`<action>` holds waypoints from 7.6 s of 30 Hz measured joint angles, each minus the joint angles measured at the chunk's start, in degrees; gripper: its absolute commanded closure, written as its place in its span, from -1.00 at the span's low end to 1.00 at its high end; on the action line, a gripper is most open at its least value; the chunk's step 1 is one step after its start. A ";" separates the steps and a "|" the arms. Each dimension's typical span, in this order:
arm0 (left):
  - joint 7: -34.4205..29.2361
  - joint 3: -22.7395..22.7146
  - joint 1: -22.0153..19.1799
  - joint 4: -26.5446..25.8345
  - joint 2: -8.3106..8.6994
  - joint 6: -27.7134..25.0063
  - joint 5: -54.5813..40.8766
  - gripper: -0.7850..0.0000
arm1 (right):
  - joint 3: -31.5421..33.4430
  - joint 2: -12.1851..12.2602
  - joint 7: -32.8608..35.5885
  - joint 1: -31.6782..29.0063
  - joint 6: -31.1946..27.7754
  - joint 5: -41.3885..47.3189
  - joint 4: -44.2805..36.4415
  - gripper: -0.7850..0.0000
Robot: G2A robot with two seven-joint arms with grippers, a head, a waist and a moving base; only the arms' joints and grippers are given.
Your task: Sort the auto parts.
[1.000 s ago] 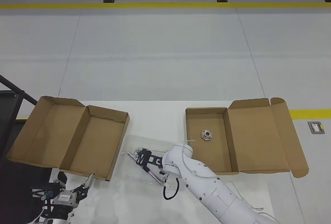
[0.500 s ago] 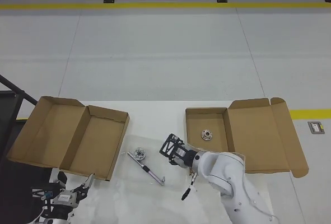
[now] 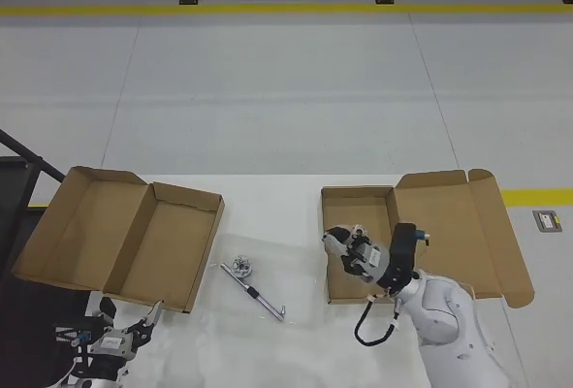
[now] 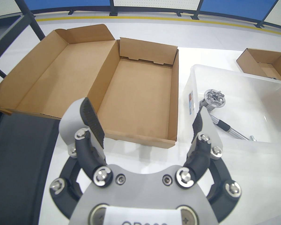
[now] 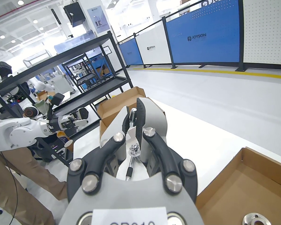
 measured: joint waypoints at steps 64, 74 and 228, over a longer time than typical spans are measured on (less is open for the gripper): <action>0.00 0.00 0.00 0.00 0.00 0.00 0.00 -1.00 | -21.51 1.28 50.30 5.47 16.83 -27.01 -13.52 0.36; 0.00 0.00 0.00 0.00 0.00 0.00 0.00 -1.00 | -33.26 -1.17 55.47 14.38 15.02 -23.27 -2.35 0.44; 0.00 0.00 0.00 0.00 0.00 0.00 0.00 -1.00 | -22.56 8.92 47.42 14.96 40.44 -19.77 8.22 1.00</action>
